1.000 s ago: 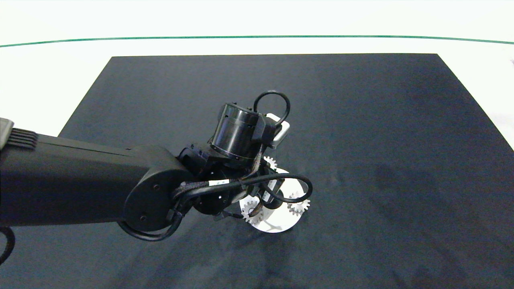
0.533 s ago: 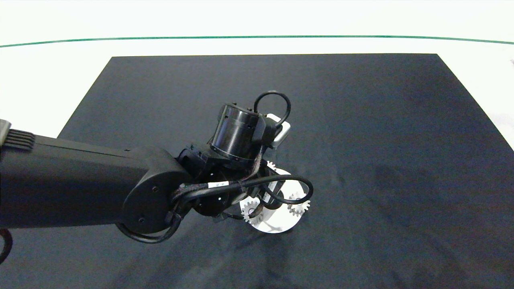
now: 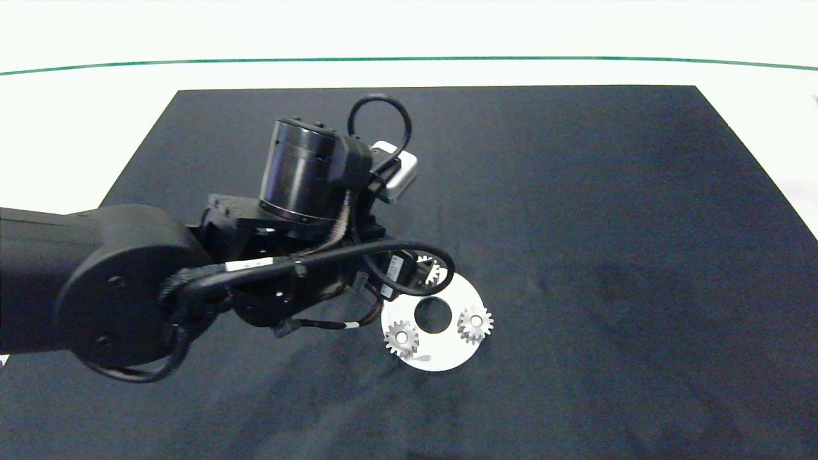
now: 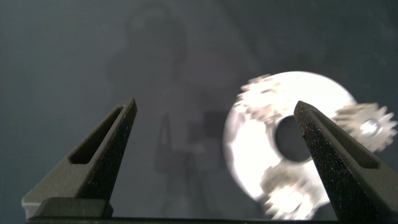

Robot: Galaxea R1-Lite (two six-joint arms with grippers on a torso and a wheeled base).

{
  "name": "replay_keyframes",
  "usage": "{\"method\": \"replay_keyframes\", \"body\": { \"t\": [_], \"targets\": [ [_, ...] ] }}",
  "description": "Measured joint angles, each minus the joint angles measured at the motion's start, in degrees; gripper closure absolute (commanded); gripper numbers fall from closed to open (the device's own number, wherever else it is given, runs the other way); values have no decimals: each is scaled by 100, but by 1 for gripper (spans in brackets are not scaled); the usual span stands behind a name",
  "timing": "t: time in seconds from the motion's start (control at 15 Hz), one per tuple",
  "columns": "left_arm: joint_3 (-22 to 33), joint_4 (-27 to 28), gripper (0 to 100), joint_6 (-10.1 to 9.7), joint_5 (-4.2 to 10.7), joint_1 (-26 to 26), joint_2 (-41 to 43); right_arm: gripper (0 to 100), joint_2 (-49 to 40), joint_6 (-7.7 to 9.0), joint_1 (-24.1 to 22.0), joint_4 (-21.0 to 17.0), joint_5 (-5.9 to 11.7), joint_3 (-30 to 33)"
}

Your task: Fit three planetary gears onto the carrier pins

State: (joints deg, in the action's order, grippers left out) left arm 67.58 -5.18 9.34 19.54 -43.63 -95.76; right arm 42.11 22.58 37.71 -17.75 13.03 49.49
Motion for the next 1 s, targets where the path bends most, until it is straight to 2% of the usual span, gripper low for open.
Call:
{"method": "replay_keyframes", "body": {
  "t": [0.13,0.2,0.33,0.47,0.6,0.8,0.87,1.0],
  "targets": [
    [-402,0,0,11,0,350,679,0,-32,55,-282,0,173,9],
    [-636,-5,0,33,0,621,1086,0,-74,71,-540,9,334,-27],
    [-1154,-35,0,227,20,1293,1849,0,-250,79,-1112,2,755,-313],
    [-1935,-267,0,408,49,1998,2575,0,-617,71,-1604,44,1029,-669],
    [-2917,-835,0,490,107,2360,3241,0,-1157,51,-2319,172,1208,-1086],
    [-4479,-2111,0,553,429,2715,4148,0,-2237,-73,-3234,257,1293,-1788],
    [-4815,-2486,0,560,564,2864,4452,0,-2660,-94,-3423,279,1335,-2029],
    [-5232,-2712,0,573,779,3118,5144,0,-3395,-174,-3644,304,1392,-2530]
  ]
}}
